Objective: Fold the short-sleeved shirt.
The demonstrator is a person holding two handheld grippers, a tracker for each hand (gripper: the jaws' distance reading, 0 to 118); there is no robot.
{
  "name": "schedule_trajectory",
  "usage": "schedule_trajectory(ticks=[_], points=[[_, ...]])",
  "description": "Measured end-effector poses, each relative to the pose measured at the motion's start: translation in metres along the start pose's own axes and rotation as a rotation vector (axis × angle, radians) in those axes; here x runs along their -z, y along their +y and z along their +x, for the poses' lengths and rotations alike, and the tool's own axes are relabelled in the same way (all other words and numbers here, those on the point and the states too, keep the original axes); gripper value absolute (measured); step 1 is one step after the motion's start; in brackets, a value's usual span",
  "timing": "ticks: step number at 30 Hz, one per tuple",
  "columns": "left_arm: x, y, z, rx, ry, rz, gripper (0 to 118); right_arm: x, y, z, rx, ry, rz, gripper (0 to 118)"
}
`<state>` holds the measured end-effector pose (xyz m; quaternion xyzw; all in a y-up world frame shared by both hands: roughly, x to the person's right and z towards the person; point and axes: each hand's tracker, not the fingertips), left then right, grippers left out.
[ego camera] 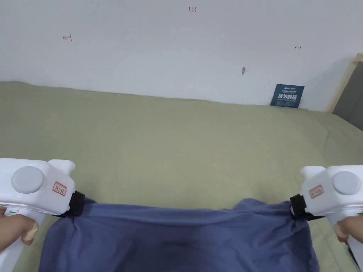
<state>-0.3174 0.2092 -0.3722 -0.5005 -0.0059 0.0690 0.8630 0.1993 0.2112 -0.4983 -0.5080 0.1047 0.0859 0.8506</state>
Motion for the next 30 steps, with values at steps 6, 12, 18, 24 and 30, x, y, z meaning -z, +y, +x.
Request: schedule_trajectory(ticks=[6, 12, 18, 24, 30], points=[[-0.046, -0.072, -0.006, -0.010, -0.014, 0.016, 1, -0.061, -0.089, 0.011, 0.039, 0.033, 0.028, 1], [-0.036, -0.144, -0.006, -0.015, -0.039, -0.086, 1, -0.060, -0.166, 0.027, 0.070, 0.068, -0.068, 1], [0.018, -0.191, -0.016, -0.065, -0.002, -0.205, 1, -0.010, -0.214, 0.033, 0.108, 0.044, -0.182, 1], [0.009, -0.187, -0.018, -0.112, -0.012, -0.179, 15, -0.002, -0.210, 0.035, 0.114, 0.035, -0.185, 4], [-0.036, -0.175, -0.016, -0.132, 0.028, -0.104, 100, -0.045, -0.190, 0.018, 0.049, -0.050, -0.129, 86]])
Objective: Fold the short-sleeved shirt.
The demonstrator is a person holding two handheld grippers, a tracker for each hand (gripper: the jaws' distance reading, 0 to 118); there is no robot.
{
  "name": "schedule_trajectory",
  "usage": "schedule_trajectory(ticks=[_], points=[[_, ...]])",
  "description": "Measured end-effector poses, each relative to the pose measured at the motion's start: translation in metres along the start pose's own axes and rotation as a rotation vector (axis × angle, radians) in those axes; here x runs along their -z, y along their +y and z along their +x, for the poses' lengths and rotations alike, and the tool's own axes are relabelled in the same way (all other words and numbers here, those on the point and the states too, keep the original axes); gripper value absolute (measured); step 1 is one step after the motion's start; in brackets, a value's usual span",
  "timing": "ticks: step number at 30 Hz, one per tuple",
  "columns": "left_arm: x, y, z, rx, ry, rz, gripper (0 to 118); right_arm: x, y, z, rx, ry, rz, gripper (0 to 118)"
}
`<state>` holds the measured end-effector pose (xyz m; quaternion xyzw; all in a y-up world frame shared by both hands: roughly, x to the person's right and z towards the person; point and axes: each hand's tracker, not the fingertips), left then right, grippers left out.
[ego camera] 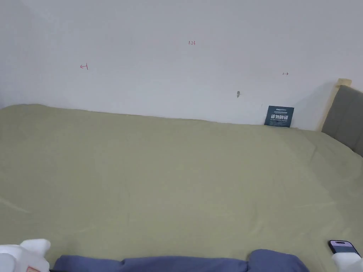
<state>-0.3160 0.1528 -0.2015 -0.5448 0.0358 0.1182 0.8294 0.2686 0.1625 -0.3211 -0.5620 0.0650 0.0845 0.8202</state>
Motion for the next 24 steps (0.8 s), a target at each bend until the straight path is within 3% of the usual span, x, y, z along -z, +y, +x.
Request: schedule_trajectory(ticks=[4, 5, 6, 7, 8, 12, 14, 20, 24], points=[[-0.023, 0.007, 0.018, 0.063, 0.024, 0.104, 99, -0.024, 0.014, -0.023, 0.006, 0.069, 0.055, 85], [-0.023, 0.008, 0.021, 0.081, 0.020, 0.119, 95, -0.026, 0.017, -0.031, -0.002, 0.080, 0.059, 75], [-0.021, 0.009, 0.024, 0.090, 0.022, 0.134, 83, -0.028, 0.018, -0.042, -0.016, 0.098, 0.067, 56], [-0.016, 0.011, 0.025, 0.089, 0.025, 0.138, 54, -0.026, 0.021, -0.051, -0.034, 0.119, 0.070, 28], [-0.013, 0.011, 0.026, 0.091, 0.025, 0.141, 0, -0.024, 0.023, -0.059, -0.045, 0.127, 0.065, 0], [0.005, 0.019, 0.024, 0.079, -0.021, 0.105, 0, -0.011, 0.025, -0.081, -0.069, 0.124, 0.062, 0], [0.010, 0.023, 0.009, 0.080, -0.113, 0.101, 0, -0.006, 0.024, -0.090, -0.068, 0.139, 0.061, 0], [0.022, 0.023, -0.077, -0.085, -0.467, 0.027, 0, -0.001, 0.021, -0.099, -0.092, 0.186, 0.043, 0], [0.030, 0.005, -0.107, -0.070, -0.515, 0.036, 0, -0.002, 0.018, -0.099, -0.087, 0.194, 0.041, 0]])
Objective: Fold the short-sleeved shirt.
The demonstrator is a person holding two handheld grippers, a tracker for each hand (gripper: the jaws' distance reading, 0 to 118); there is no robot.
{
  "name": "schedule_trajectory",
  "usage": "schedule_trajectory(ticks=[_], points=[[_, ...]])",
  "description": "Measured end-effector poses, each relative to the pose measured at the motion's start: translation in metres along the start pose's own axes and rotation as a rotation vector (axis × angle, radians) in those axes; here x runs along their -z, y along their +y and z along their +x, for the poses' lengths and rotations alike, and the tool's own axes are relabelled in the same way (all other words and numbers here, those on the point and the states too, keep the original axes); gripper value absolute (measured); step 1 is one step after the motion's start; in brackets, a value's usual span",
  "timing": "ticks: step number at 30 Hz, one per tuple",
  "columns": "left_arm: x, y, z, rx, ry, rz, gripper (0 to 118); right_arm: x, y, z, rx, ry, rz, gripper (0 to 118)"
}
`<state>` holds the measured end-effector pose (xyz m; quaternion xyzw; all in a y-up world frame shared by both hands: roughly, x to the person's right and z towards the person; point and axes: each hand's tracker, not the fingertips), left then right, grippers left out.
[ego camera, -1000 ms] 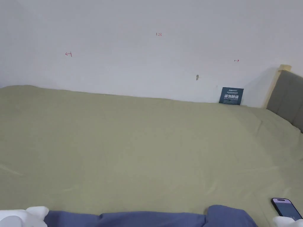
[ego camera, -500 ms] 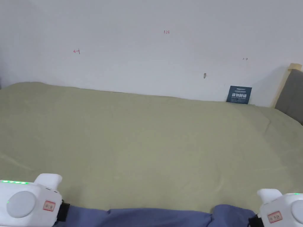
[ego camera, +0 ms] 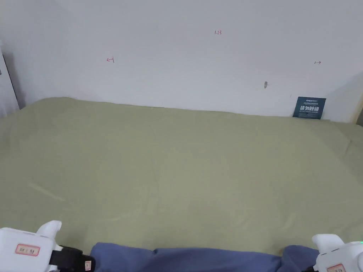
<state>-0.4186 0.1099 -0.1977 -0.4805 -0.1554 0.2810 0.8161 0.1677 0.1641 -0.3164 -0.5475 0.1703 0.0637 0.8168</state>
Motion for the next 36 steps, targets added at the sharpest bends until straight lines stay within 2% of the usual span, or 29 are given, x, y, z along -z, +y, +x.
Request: schedule_trajectory(ticks=[4, 5, 7, 8, 9, 10, 13, 15, 16, 17, 18, 20, 23, 28, 34, 36], points=[[0.006, -0.019, -0.022, -0.111, -0.080, 0.017, 1, 0.002, -0.001, -0.002, -0.012, 0.001, -0.007, 0], [0.009, -0.023, -0.028, -0.136, -0.066, 0.039, 16, 0.002, -0.001, -0.002, -0.012, 0.004, -0.010, 0], [0.018, -0.032, -0.032, -0.207, -0.110, 0.065, 85, 0.002, 0.000, -0.005, -0.018, 0.008, -0.018, 0], [0.017, -0.040, -0.036, -0.235, -0.275, 0.108, 104, 0.002, 0.000, -0.006, -0.021, 0.011, -0.018, 0], [0.017, -0.047, -0.034, -0.257, -0.352, 0.170, 113, 0.002, 0.000, -0.007, -0.025, 0.019, -0.017, 0], [0.026, -0.047, -0.030, -0.304, -0.364, 0.163, 115, 0.004, 0.001, -0.008, -0.024, 0.028, -0.018, 0], [0.044, -0.051, -0.020, -0.315, -0.392, 0.118, 115, 0.008, 0.004, -0.013, -0.026, 0.032, -0.024, 0], [0.049, -0.047, -0.014, -0.304, -0.414, 0.125, 108, 0.011, 0.004, -0.015, -0.025, 0.037, -0.028, 0], [0.049, -0.046, -0.011, -0.313, -0.426, 0.108, 91, 0.011, 0.004, -0.016, -0.025, 0.042, -0.029, 0], [0.048, -0.045, -0.007, -0.318, -0.416, 0.097, 40, 0.011, 0.004, -0.016, -0.024, 0.047, -0.028, 0], [0.048, -0.045, -0.001, -0.290, -0.317, 0.084, 12, 0.011, 0.003, -0.017, -0.023, 0.056, -0.027, 0], [0.047, -0.037, 0.005, -0.214, -0.158, 0.089, 12, 0.010, 0.003, -0.017, -0.019, 0.062, -0.026, 0], [0.031, -0.028, 0.008, -0.213, -0.246, 0.133, 12, 0.004, 0.001, -0.014, -0.020, 0.068, -0.014, 0], [0.011, -0.006, 0.092, 0.026, -0.307, 0.194, 12, -0.005, 0.003, -0.004, -0.020, 0.062, 0.006, 0], [0.082, 0.011, 0.185, 0.194, -0.352, 0.038, 12, -0.008, 0.002, 0.019, 0.046, 0.075, 0.049, 0], [0.117, 0.011, 0.202, 0.200, -0.340, -0.021, 12, -0.007, -0.002, 0.027, 0.071, 0.069, 0.056, 0]])
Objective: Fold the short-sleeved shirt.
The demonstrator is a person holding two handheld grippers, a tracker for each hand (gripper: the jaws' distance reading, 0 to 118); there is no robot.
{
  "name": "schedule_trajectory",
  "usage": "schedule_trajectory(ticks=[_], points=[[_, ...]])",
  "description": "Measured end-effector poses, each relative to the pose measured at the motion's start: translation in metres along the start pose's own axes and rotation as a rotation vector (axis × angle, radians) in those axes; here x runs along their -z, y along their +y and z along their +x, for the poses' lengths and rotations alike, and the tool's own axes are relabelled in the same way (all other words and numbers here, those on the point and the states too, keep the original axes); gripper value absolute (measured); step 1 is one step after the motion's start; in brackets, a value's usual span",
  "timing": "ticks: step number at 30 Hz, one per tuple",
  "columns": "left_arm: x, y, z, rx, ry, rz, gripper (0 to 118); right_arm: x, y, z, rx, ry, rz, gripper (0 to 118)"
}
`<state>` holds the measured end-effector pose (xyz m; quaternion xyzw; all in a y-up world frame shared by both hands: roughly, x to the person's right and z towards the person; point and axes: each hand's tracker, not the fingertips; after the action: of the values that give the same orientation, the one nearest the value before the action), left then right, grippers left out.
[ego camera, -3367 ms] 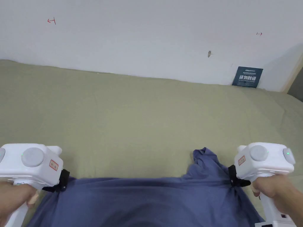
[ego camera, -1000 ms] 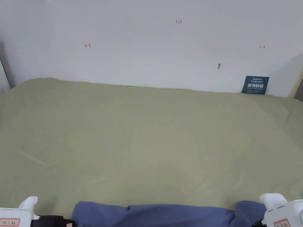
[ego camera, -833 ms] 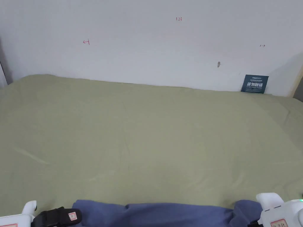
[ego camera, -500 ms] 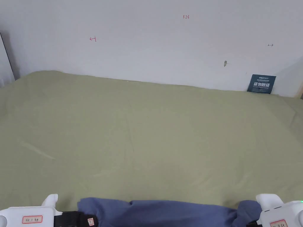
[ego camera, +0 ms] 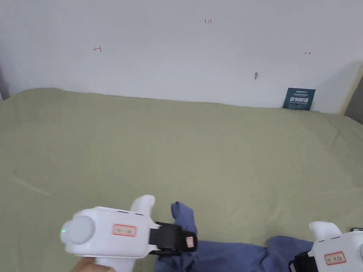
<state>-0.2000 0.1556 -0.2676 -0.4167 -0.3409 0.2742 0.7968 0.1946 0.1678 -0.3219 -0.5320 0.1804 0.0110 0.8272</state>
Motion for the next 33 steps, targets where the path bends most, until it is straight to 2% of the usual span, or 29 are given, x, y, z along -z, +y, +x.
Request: schedule_trajectory(ticks=[4, 5, 6, 7, 8, 10, 11, 12, 13, 14, 15, 17, 19, 21, 23, 24, 26, 28, 30, 33], points=[[0.064, -0.003, -0.004, -0.061, 0.001, -0.034, 13, 0.003, -0.008, 0.017, 0.021, -0.021, -0.015, 0], [0.073, -0.005, -0.007, -0.071, -0.029, -0.051, 26, 0.005, -0.009, 0.021, 0.027, -0.023, -0.019, 0], [0.081, -0.006, -0.012, -0.097, -0.053, -0.072, 53, 0.006, -0.011, 0.025, 0.039, -0.026, -0.024, 0], [0.088, -0.011, -0.011, -0.128, -0.085, -0.096, 85, 0.008, -0.012, 0.029, 0.048, -0.030, -0.033, 0], [0.091, -0.013, -0.013, -0.155, -0.104, -0.126, 110, 0.008, -0.013, 0.033, 0.055, -0.032, -0.041, 0], [0.085, -0.018, -0.018, -0.164, -0.105, -0.110, 106, 0.008, -0.016, 0.039, 0.066, -0.040, -0.040, 0], [0.080, -0.018, -0.016, -0.165, -0.088, -0.083, 98, 0.006, -0.018, 0.041, 0.070, -0.045, -0.035, 0], [0.071, -0.017, -0.017, -0.154, -0.070, -0.043, 86, 0.005, -0.019, 0.043, 0.077, -0.047, -0.031, 0], [0.062, -0.016, -0.021, -0.149, -0.086, -0.004, 66, 0.002, -0.020, 0.045, 0.080, -0.047, -0.029, 0], [0.055, -0.014, -0.025, -0.157, -0.108, 0.017, 32, 0.000, -0.021, 0.046, 0.082, -0.048, -0.026, 0], [0.052, -0.013, -0.024, -0.176, -0.112, 0.037, 32, -0.002, -0.022, 0.046, 0.082, -0.050, -0.025, 0], [0.053, -0.012, -0.032, -0.186, -0.097, 0.049, 11, -0.006, -0.023, 0.044, 0.074, -0.056, -0.019, 0], [0.066, -0.012, -0.038, -0.215, -0.063, 0.034, 8, -0.009, -0.024, 0.043, 0.066, -0.059, -0.009, 0], [0.085, -0.020, -0.040, -0.258, -0.095, -0.004, 4, -0.011, -0.025, 0.041, 0.068, -0.045, -0.004, 0], [0.112, -0.032, -0.038, -0.245, -0.132, -0.071, 4, -0.012, -0.027, 0.038, 0.067, -0.043, -0.002, 0], [0.130, -0.040, -0.038, -0.250, -0.097, -0.124, 4, -0.011, -0.027, 0.036, 0.063, -0.043, -0.003, 0], [0.164, -0.059, -0.042, -0.273, 0.067, -0.233, 1, -0.009, -0.027, 0.036, 0.060, -0.041, -0.008, 0], [0.158, -0.069, -0.048, -0.316, -0.104, -0.080, 1, -0.006, -0.027, 0.036, 0.064, -0.039, -0.016, 0], [0.156, -0.060, -0.041, -0.325, -0.044, -0.128, 1, -0.002, -0.026, 0.035, 0.063, -0.038, -0.024, 0], [0.140, -0.048, -0.023, -0.228, 0.036, -0.185, 0, 0.009, -0.024, 0.031, 0.042, -0.068, -0.053, 0]])
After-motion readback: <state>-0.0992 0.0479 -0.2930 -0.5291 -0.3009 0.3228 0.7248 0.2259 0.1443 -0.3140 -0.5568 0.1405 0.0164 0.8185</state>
